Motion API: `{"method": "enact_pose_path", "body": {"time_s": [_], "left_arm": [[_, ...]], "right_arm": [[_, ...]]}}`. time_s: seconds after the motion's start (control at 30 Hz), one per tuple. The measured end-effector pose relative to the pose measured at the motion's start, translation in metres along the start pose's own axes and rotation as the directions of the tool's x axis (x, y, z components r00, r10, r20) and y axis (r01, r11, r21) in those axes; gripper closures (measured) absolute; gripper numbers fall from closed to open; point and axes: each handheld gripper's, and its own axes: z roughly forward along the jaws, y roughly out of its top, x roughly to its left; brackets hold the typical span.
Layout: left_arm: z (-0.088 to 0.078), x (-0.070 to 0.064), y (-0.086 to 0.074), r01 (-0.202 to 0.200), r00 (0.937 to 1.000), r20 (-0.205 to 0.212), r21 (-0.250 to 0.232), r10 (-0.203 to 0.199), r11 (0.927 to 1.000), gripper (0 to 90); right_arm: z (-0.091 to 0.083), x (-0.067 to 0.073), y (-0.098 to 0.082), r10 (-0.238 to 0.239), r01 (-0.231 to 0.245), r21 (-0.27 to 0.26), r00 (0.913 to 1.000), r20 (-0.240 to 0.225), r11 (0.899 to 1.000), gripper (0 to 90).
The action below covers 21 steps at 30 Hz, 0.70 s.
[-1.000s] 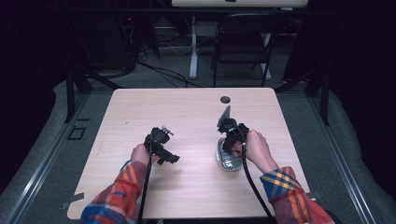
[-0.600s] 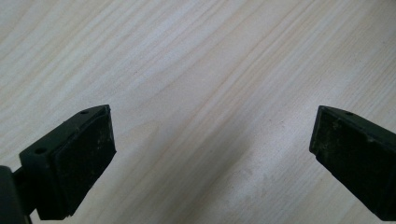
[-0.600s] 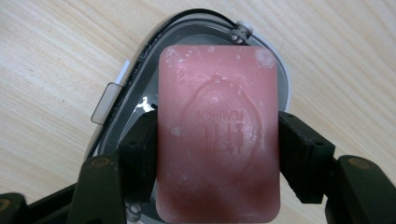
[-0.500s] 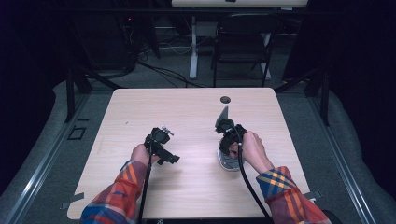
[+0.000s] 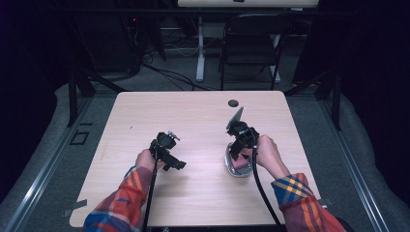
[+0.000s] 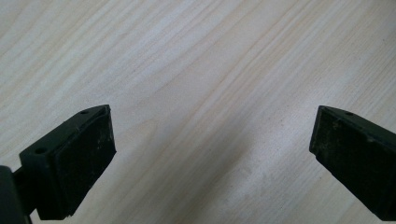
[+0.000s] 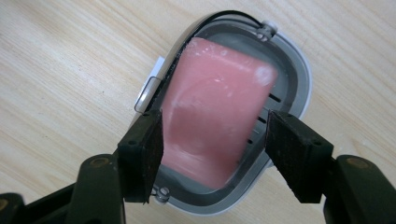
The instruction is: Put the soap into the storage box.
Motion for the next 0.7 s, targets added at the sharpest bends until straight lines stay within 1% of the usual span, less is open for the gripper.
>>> {"method": "enact_pose_path", "body": {"time_s": [0.1,0.13,0.17,0.2,0.27,0.3,0.37,0.47,0.53,0.6,0.63,0.67,0.7], "left_arm": [[0.000,0.000,0.000,0.001,1.0000,-0.001,0.000,-0.001,1.0000,0.2],[0.000,0.000,0.000,0.001,1.0000,-0.001,0.000,-0.001,1.0000,0.2],[0.000,0.000,0.000,0.001,1.0000,0.000,0.001,-0.001,1.0000,0.2],[0.000,0.000,0.000,0.000,1.0000,0.000,0.001,0.000,1.0000,0.2],[0.000,0.000,0.000,0.000,1.0000,0.001,0.000,0.000,1.0000,0.1],[0.000,0.000,0.000,0.000,1.0000,0.001,0.000,0.000,1.0000,0.2],[0.000,0.000,0.000,0.000,1.0000,0.001,0.000,0.000,1.0000,0.2],[0.000,0.000,0.000,0.001,1.0000,0.001,-0.001,-0.001,1.0000,0.1],[0.000,0.000,0.000,0.000,1.0000,0.000,0.001,0.000,1.0000,0.2],[0.000,0.000,0.000,0.003,1.0000,0.005,0.002,-0.003,1.0000,0.2],[0.001,0.000,0.000,0.002,1.0000,0.004,0.003,-0.002,1.0000,0.2],[0.001,0.000,0.000,0.003,1.0000,0.004,0.003,-0.003,1.0000,0.2],[0.000,0.000,0.000,0.002,1.0000,0.003,0.002,-0.002,1.0000,0.2]], "right_arm": [[-0.004,-0.003,-0.002,-0.001,0.001,-0.017,1.0000,0.000,1.000,38.4],[-0.004,-0.004,-0.003,-0.007,0.007,-0.014,1.0000,0.002,1.000,37.1],[-0.005,-0.004,-0.003,-0.002,0.002,-0.023,1.0000,0.001,1.000,35.6],[-0.007,-0.006,-0.004,-0.015,0.015,-0.022,0.9999,0.007,1.000,35.5],[-0.009,-0.007,-0.006,-0.005,0.005,-0.038,1.0000,-0.003,0.999,33.6],[-0.011,-0.008,-0.006,-0.010,0.011,-0.034,0.9999,0.003,0.999,33.0],[-0.013,-0.010,-0.009,0.006,-0.006,-0.059,1.0000,-0.002,0.998,30.8],[-0.017,-0.014,-0.013,-0.003,0.004,-0.061,1.0000,0.009,0.998,27.6],[-0.020,-0.016,-0.016,0.003,-0.002,-0.080,1.0000,0.008,0.997,23.9],[-0.025,-0.019,-0.020,-0.017,0.018,-0.074,0.9997,0.019,0.997,21.1],[-0.026,-0.019,-0.022,-0.019,0.020,-0.085,0.9997,0.018,0.996,20.6],[-0.030,-0.021,-0.024,-0.031,0.032,-0.082,0.9992,0.024,0.996,18.5],[-0.031,-0.022,-0.026,-0.028,0.030,-0.093,0.9993,0.023,0.995,16.6]]}}
